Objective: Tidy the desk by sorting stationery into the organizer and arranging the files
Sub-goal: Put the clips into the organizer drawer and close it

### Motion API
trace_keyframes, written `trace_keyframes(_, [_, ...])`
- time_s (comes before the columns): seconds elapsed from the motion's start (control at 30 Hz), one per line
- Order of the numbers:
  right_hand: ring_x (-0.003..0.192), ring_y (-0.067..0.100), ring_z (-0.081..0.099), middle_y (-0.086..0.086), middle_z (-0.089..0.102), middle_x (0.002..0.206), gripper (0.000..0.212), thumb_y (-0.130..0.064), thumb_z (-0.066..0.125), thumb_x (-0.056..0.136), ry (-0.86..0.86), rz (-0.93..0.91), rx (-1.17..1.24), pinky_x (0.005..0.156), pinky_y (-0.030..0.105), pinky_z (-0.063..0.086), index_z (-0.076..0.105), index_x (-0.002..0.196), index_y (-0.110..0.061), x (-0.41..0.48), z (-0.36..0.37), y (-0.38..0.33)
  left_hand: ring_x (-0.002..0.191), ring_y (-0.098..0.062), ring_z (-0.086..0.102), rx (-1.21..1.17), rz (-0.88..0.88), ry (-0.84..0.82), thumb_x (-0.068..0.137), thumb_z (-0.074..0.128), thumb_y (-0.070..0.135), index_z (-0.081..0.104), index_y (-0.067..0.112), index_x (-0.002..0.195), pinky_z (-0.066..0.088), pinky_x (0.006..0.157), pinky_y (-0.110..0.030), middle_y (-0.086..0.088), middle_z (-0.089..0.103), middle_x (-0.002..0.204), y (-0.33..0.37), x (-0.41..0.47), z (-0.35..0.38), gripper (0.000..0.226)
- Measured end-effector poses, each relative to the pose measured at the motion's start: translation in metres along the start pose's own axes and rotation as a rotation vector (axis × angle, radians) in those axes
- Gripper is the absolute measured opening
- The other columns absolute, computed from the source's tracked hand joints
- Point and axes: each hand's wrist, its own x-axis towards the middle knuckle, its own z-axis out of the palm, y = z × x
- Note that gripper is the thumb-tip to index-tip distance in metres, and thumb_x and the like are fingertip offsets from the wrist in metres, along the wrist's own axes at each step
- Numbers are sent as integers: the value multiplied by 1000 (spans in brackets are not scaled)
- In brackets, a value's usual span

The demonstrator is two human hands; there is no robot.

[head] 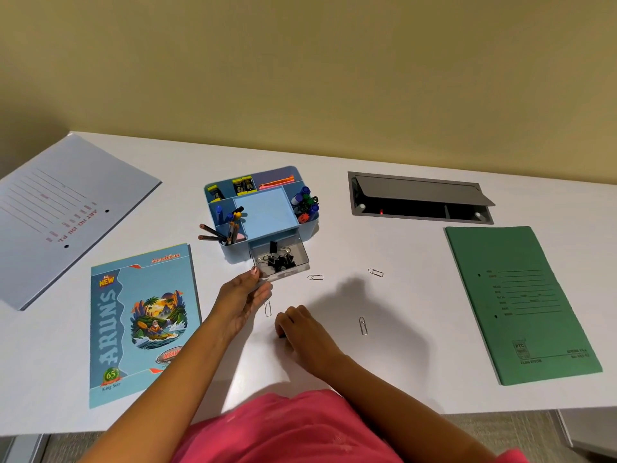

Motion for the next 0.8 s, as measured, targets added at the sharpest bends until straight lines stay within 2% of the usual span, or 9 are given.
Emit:
trace_keyframes(0.1, [77,26,49,9,54,85,35,10,64,61,20,-15,-1,67,29,40,51,87,-9,-2,-1,-1,96,-29,63,0,-1,-6,92,56,17,63,1,100,57,76,-33,-20,65,99,1,0,-1,19])
trace_keyframes(0.3, [82,27,48,10,48,98,25,5,57,74,11,-9,20,73,27,38,54,93,-10,0,1,4,98,-29,64,1,0,-2,92,57,17,65,2,97,56,78,-36,-19,66,101,-1,2,-2,18])
trace_keyframes(0.43, [81,26,50,12,46,96,20,3,55,73,51,42,168,68,24,38,55,91,-7,0,-2,1,98,-29,64,-2,4,-3,92,57,17,64,1,97,56,78,-35,-19,66,100,-1,3,-1,18])
trace_keyframes(0.57, [82,23,52,8,47,96,28,6,56,71,230,63,292,69,27,46,53,94,-9,7,-19,-1,98,-28,65,4,3,-4,92,58,17,63,0,100,57,77,-34,-20,66,102,-1,2,-2,20])
trace_keyframes(0.67, [85,20,55,7,50,96,25,4,55,73,444,127,303,74,28,50,57,95,-7,25,-44,-6,95,-28,65,-1,2,-7,92,57,18,63,0,99,57,77,-33,-20,66,101,-2,2,-2,20])
trace_keyframes(0.73, [85,20,55,9,52,95,23,5,53,76,587,105,282,76,28,52,58,97,-4,37,-57,-6,93,-28,65,5,4,-3,92,57,19,63,1,98,57,77,-33,-20,66,99,-2,2,-2,20])
trace_keyframes(0.8, [87,20,56,10,54,97,19,3,53,82,643,82,279,77,30,53,58,100,-2,49,-60,-1,88,-27,65,24,10,8,91,58,20,63,1,99,58,76,-31,-19,66,95,-2,1,-1,21])
